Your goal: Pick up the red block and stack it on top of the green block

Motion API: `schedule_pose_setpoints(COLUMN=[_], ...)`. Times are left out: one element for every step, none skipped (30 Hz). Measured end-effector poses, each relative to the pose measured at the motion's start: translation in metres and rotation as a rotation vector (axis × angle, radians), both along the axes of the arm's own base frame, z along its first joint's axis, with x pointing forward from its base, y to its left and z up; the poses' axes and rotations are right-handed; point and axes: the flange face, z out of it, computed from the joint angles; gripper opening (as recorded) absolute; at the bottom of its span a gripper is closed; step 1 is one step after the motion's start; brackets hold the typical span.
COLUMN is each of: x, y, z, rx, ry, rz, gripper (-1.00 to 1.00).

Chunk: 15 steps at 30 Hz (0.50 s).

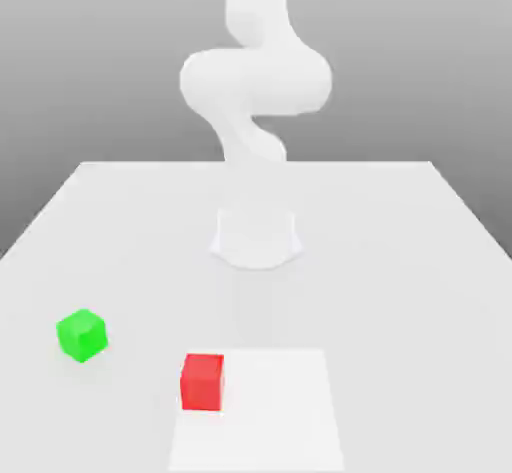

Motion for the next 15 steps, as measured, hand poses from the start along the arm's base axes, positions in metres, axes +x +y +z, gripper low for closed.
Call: schedule_pose_setpoints(x=[0.014, 0.026, 0.036, 0.045, 0.052, 0.058, 0.062, 0.066, 0.068, 0.068, 0.068, 0.066, 0.063, 0.059, 0.054], y=[-0.003, -0.007, -0.010, -0.014, -0.018, -0.022, -0.026, -0.030, -0.034, -0.037, -0.041, -0.045, -0.048, -0.051, -0.054], z=[-0.024, -0.048, -0.071, -0.094, -0.117, -0.140, -0.163, -0.187, -0.210, -0.233, -0.256, -0.279, -0.301, -0.323, -0.345], rx=[-0.006, -0.012, -0.016, -0.019, -0.022, -0.024, -0.025, -0.025, -0.024, -0.023, -0.021, -0.018, -0.014, -0.009, -0.004], ry=[0.040, 0.078, 0.114, 0.150, 0.185, 0.220, 0.256, 0.291, 0.326, 0.361, 0.396, 0.431, 0.466, 0.500, 0.535], rz=[-0.005, -0.010, -0.015, -0.018, -0.022, -0.025, -0.028, -0.031, -0.033, -0.035, -0.037, -0.039, -0.040, -0.041, -0.041], gripper=[0.00, 0.00, 0.00, 0.00, 0.00, 0.00, 0.00, 0.00, 0.00, 0.00, 0.00, 0.00, 0.00, 0.00, 0.00])
